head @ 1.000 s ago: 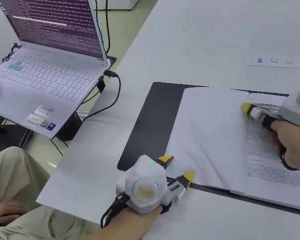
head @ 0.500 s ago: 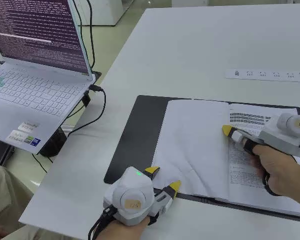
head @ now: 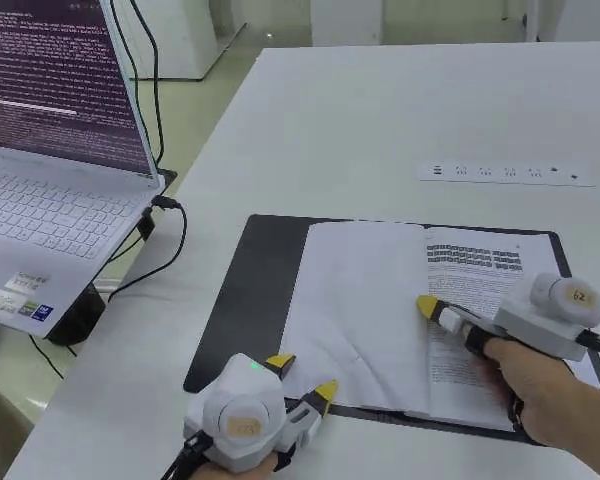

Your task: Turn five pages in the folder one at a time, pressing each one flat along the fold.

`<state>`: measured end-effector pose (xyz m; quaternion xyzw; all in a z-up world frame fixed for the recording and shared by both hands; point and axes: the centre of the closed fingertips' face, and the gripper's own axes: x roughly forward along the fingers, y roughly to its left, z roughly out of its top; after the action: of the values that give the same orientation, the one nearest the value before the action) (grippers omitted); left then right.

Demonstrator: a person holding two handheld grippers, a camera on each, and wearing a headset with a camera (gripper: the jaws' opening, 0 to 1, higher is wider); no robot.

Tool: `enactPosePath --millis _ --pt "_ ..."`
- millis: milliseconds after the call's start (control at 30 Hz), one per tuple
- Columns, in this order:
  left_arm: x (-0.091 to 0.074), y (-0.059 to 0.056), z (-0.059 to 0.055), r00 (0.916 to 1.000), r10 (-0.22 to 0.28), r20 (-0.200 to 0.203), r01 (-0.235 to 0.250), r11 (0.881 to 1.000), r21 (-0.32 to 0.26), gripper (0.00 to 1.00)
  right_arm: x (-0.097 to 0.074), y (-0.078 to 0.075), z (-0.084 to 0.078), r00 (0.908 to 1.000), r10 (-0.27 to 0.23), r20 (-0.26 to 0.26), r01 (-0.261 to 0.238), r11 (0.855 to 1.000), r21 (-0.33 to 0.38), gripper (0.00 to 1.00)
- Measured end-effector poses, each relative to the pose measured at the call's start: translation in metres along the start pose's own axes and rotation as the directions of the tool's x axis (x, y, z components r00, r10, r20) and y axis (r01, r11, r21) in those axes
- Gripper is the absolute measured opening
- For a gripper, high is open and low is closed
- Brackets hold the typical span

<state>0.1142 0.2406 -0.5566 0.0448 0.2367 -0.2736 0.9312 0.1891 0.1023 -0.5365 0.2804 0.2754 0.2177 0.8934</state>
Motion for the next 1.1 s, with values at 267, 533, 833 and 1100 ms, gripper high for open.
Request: enactPosePath --millis 267,533,833,1100 --pt "0.000 0.000 0.000 1.0000 0.000 -0.002 0.000 1.000 0.000 0.36 -0.017 0.008 -0.024 0.9981 0.041 -0.047 -0.041 0.999 0.005 0.00" --pt "0.000 0.000 0.000 1.0000 0.002 -0.005 -0.002 1.000 -0.001 0.36 -0.032 0.015 -0.043 0.9966 0.052 -0.064 -0.051 0.999 0.008 0.00" --pt "0.000 -0.001 0.000 1.0000 0.001 -0.004 -0.001 1.000 -0.001 0.36 -0.044 0.020 -0.058 0.9948 0.060 -0.083 -0.058 0.998 0.019 0.00" --pt "0.000 -0.001 0.000 1.0000 0.000 -0.005 0.000 1.000 -0.001 0.36 -0.058 0.027 -0.071 0.9892 0.079 -0.123 -0.076 0.997 0.031 0.00"
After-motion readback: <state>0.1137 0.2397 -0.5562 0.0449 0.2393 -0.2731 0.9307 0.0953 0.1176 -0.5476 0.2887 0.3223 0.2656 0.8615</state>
